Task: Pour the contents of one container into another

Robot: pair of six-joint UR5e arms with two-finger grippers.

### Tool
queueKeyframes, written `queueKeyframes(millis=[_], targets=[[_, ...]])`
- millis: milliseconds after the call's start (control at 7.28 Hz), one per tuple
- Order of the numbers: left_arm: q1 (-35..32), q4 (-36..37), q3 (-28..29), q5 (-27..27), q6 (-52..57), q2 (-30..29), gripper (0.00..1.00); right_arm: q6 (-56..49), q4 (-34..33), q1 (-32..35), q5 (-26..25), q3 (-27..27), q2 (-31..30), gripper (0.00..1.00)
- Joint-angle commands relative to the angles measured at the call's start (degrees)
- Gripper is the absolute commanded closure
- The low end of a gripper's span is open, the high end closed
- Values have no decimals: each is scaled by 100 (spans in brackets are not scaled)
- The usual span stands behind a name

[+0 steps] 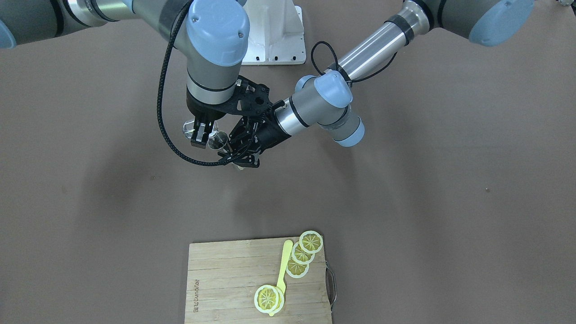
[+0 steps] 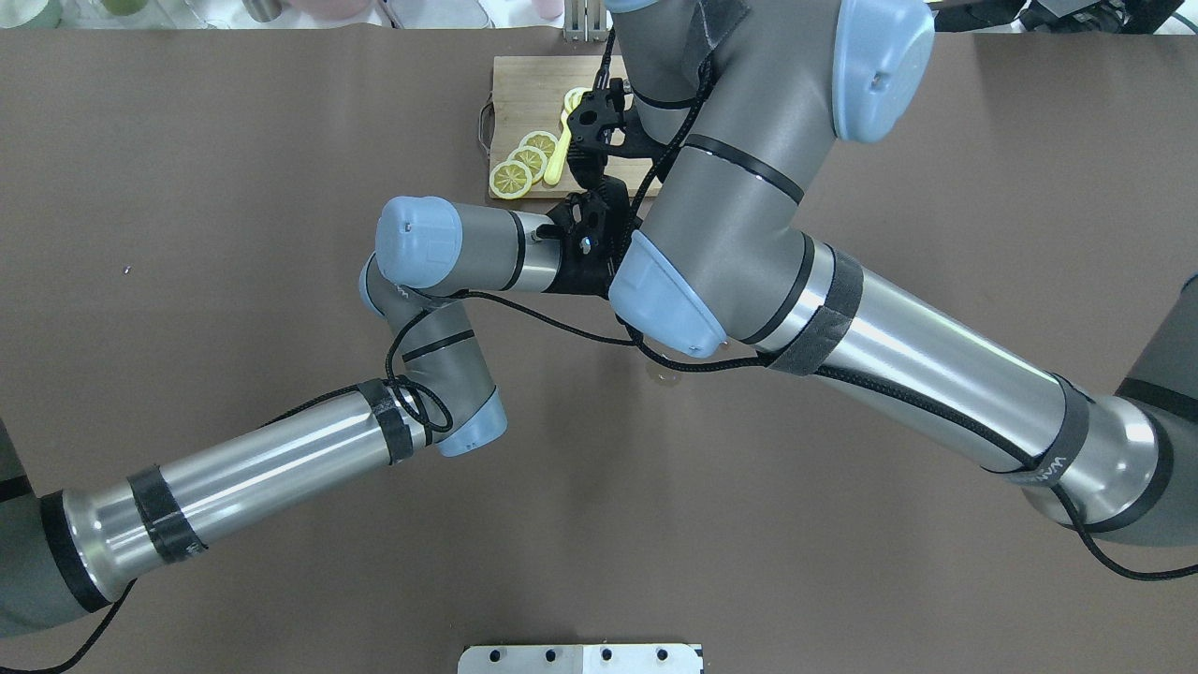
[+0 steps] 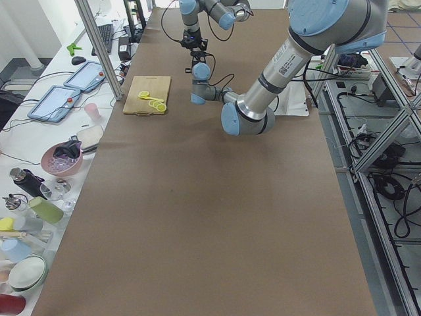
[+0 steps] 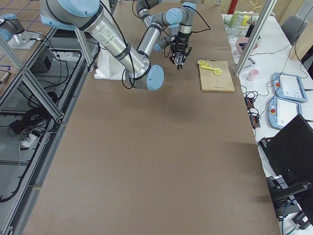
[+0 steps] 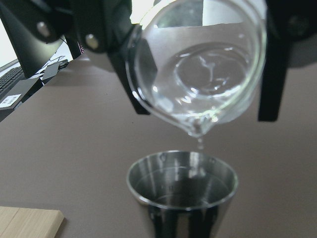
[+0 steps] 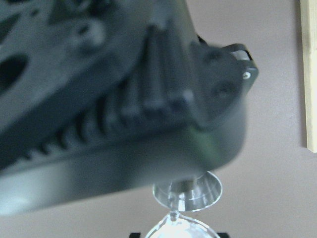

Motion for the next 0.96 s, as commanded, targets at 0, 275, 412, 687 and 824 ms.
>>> queueKeyframes(millis=[0,275,412,687,824], targets=[[4,0,0,0,9,2,100,-51,-105,-22,-41,-18,52,100],[4,0,-9,0,9,2,100,-103,-184,-22,-41,-45,79,100],[4,-9,-9,0,9,2,100,-112,-184,-22,-41,-80,96,100],[4,-9,-9,0,9,2,100,-165,-184,-22,-120,-132,131,100],[4,-9,-18,0,9,2,100,-183,-193,-22,-129,-185,175,100]])
